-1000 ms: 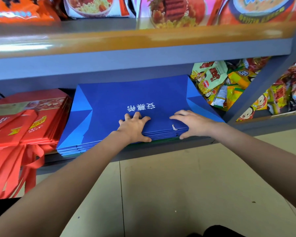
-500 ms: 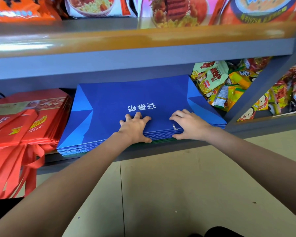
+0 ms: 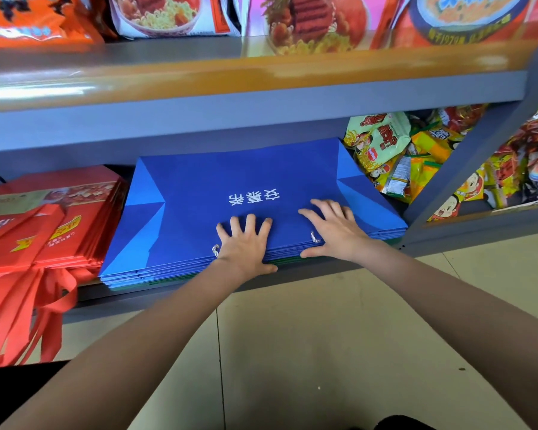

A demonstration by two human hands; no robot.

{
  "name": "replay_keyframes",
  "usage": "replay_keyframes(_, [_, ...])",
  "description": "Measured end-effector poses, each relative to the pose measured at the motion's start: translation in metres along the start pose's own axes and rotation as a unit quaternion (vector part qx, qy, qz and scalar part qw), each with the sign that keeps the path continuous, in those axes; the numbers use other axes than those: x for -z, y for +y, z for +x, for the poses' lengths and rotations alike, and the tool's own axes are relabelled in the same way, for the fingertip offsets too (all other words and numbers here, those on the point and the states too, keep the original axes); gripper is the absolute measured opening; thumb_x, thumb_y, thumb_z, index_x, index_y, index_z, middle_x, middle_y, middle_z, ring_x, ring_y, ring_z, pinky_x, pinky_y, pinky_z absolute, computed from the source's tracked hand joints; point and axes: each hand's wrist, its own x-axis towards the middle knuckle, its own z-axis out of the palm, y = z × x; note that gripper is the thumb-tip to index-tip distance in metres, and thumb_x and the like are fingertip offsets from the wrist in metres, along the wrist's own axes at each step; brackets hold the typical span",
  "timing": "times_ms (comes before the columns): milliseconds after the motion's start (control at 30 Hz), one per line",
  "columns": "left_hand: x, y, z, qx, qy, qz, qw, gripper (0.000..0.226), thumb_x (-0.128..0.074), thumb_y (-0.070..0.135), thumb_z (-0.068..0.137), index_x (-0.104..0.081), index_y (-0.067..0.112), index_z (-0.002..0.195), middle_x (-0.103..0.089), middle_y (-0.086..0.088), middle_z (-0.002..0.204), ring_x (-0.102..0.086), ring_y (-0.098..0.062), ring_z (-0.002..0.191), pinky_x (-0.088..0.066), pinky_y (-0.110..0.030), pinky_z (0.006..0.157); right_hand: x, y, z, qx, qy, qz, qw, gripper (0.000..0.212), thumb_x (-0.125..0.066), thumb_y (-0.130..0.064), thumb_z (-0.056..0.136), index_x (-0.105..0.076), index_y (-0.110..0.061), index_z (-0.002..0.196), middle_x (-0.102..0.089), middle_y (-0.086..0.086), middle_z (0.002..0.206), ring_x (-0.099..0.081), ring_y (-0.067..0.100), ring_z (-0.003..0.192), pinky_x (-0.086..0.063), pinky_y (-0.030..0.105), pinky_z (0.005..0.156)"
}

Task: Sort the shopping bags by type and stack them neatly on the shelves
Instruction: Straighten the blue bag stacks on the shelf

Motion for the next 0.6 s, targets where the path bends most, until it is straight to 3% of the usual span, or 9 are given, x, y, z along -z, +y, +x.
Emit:
replay_keyframes(233, [-0.003,0.002,0.0,0.011,0.015,0.0,1.0,0.099,-0.056,0.064,0.079,0.004,0.026,0.148,-0.003,-0.011,0.153,-0.008,-0.04,0.138,-0.017,-0.06,0.109,-0.01,0.006,-0.008,0.034,0.01,-0.055,0.998,0.101,-0.061,-0.057,0.079,0.006,-0.029,0.15,0.014,0.002,0.157,0.01,0.023,0.145,0.003,0.046,0.116])
replay_keyframes(367, [-0.004,0.001,0.004,0.009,-0.013,0.018,1.0,0.105,-0.056,0.062,0.08,0.017,0.025,0.147,0.005,-0.012,0.156,-0.002,-0.042,0.141,-0.014,-0.063,0.109,-0.01,0.002,0.002,-0.001,-0.012,-0.054,0.998,0.105,-0.067,-0.052,0.077,0.008,-0.033,0.149,0.014,0.004,0.157,0.01,0.025,0.145,0.001,0.049,0.116])
replay_keyframes(600, [0.007,-0.001,0.007,-0.004,-0.049,0.002,0.999,0.107,-0.059,0.06,0.079,0.017,0.027,0.147,0.008,-0.012,0.156,0.0,-0.041,0.141,-0.014,-0.062,0.11,0.001,0.001,0.007,-0.015,-0.083,-0.039,0.996,0.112,-0.073,-0.05,0.073,0.01,-0.034,0.148,0.014,0.006,0.157,0.013,0.028,0.144,0.001,0.055,0.114])
